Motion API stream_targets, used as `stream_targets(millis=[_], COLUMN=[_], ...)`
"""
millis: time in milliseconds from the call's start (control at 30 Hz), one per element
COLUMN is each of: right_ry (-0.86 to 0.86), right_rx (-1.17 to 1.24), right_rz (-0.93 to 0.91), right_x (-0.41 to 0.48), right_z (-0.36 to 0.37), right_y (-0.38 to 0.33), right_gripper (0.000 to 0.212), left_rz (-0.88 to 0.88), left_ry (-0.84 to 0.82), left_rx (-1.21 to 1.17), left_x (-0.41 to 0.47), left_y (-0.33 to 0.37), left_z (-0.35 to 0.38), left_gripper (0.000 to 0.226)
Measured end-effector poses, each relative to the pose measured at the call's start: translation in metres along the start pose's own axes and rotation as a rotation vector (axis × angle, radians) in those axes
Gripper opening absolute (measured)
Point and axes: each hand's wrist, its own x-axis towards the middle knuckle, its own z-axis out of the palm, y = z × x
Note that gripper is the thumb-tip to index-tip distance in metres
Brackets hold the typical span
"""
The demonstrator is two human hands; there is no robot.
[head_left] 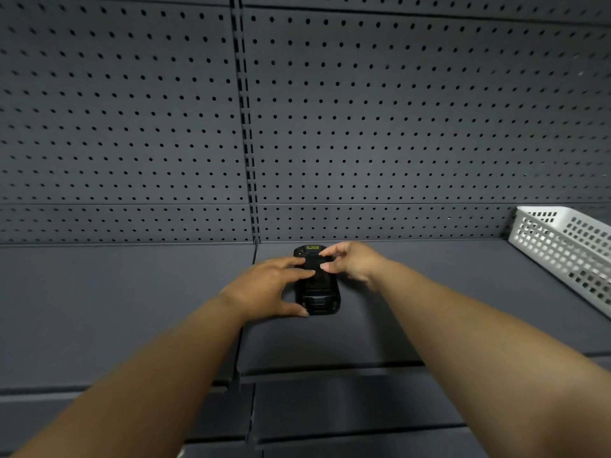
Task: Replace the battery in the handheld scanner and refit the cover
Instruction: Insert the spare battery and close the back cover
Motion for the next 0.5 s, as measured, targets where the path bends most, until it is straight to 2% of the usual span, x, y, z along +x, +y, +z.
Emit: stream_targets(millis=[233, 500], right_ry=[-0.006, 0.009], right_rx=[-0.06, -0.315], right_rz=[-0.004, -0.097], right_x=[-0.0013, -0.0013], right_z=[0.0006, -0.0017], right_y=[0.0031, 0.0044], right_gripper=[0.039, 0.051], left_rz=[0.011, -0.003], left_ry=[-0.082, -0.121], left_rx=[-0.035, -0.072], left_x=[0.0035, 0.0085], left_y=[-0.0006, -0.0016], left_z=[-0.0002, -0.0007], left_gripper=[0.073, 0.069])
